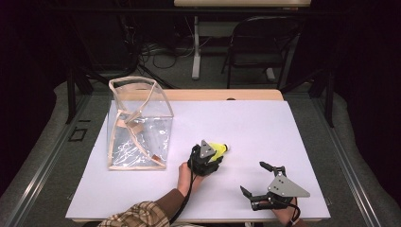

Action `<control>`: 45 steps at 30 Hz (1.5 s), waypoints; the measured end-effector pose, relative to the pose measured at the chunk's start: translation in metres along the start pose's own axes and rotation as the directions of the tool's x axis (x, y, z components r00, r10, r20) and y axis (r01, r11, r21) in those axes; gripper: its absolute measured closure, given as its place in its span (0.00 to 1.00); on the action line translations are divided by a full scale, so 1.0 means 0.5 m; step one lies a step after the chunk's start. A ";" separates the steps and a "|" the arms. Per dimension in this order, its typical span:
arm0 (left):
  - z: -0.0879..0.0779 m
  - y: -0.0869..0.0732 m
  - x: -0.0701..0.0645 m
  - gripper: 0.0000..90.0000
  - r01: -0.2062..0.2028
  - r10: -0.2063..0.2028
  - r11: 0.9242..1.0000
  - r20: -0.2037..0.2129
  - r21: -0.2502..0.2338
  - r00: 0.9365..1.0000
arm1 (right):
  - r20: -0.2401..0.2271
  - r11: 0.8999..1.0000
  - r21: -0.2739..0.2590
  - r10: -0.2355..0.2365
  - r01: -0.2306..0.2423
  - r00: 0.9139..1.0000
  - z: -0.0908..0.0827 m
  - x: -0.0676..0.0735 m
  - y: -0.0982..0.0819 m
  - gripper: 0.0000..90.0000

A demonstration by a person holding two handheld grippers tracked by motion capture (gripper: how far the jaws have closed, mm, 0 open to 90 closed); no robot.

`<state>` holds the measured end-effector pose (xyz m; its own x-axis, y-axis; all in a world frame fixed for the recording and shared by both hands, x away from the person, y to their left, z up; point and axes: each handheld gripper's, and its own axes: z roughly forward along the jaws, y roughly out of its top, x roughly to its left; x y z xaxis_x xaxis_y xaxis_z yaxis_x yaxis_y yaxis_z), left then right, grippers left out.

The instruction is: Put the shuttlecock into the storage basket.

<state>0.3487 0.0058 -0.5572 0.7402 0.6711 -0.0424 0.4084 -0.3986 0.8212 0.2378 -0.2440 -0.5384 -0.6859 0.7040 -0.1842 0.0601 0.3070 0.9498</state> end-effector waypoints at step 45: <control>-0.010 0.006 -0.014 1.00 0.042 -0.041 0.998 0.008 -0.050 0.999 | 0.001 1.000 0.001 -0.004 0.004 1.000 0.000 0.001 0.000 0.00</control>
<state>0.3420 0.0033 -0.5514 0.7271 0.6818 -0.0810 0.4116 -0.3384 0.8462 0.2375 -0.2440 -0.5384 -0.6854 0.7033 -0.1885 0.0576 0.3104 0.9489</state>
